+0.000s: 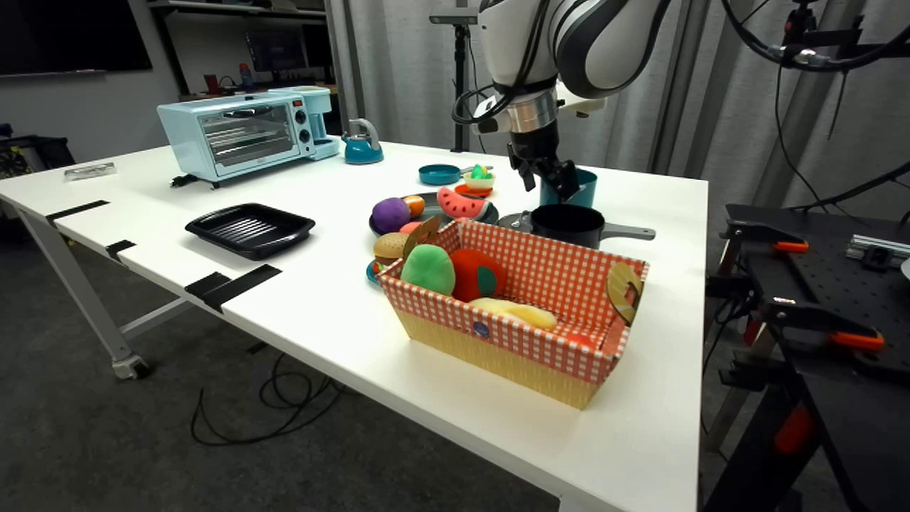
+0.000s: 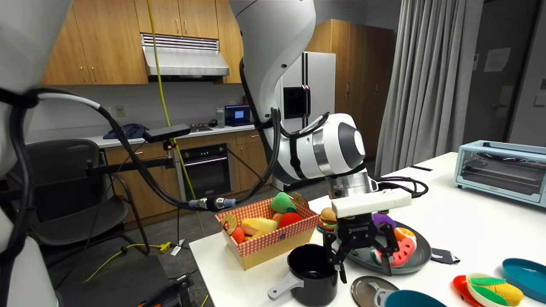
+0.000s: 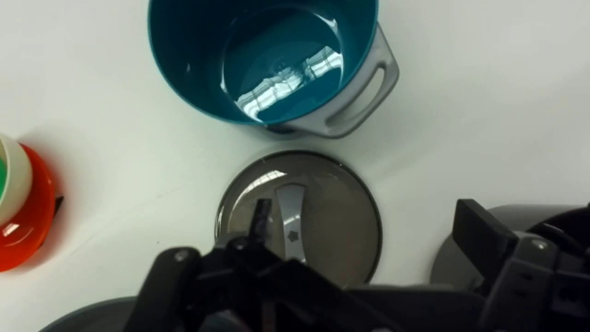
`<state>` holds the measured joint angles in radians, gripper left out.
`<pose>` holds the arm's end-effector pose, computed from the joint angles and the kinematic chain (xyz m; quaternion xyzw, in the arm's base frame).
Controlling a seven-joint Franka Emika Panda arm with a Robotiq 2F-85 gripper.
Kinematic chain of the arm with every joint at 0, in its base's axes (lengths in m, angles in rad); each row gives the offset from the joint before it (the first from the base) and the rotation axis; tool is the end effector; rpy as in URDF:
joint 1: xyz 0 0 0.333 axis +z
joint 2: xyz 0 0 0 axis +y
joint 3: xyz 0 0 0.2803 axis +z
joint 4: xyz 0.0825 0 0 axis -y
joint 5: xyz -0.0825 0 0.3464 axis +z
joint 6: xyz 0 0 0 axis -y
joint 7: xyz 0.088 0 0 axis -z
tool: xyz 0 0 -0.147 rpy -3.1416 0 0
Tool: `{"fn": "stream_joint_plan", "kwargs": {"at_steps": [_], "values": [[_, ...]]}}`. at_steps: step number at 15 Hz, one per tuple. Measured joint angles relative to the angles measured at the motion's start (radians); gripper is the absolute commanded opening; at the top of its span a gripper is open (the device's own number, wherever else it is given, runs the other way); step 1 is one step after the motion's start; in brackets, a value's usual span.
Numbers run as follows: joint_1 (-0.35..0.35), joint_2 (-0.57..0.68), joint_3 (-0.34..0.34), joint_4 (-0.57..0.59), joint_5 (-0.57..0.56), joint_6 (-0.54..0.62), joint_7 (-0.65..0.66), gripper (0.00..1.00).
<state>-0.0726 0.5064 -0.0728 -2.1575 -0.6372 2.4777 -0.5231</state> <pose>0.4964 -0.0888 0.1107 0.8746 0.4382 -0.1476 0.1461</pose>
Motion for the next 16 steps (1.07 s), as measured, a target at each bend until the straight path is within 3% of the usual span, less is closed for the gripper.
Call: {"fn": "stream_joint_plan", "kwargs": {"at_steps": [8,16], "values": [[0.0,0.013,0.01,0.013,0.0,0.098,0.004,1.0],[-0.001,0.031,-0.007,0.052,0.0,0.119,0.036,1.0]]}}
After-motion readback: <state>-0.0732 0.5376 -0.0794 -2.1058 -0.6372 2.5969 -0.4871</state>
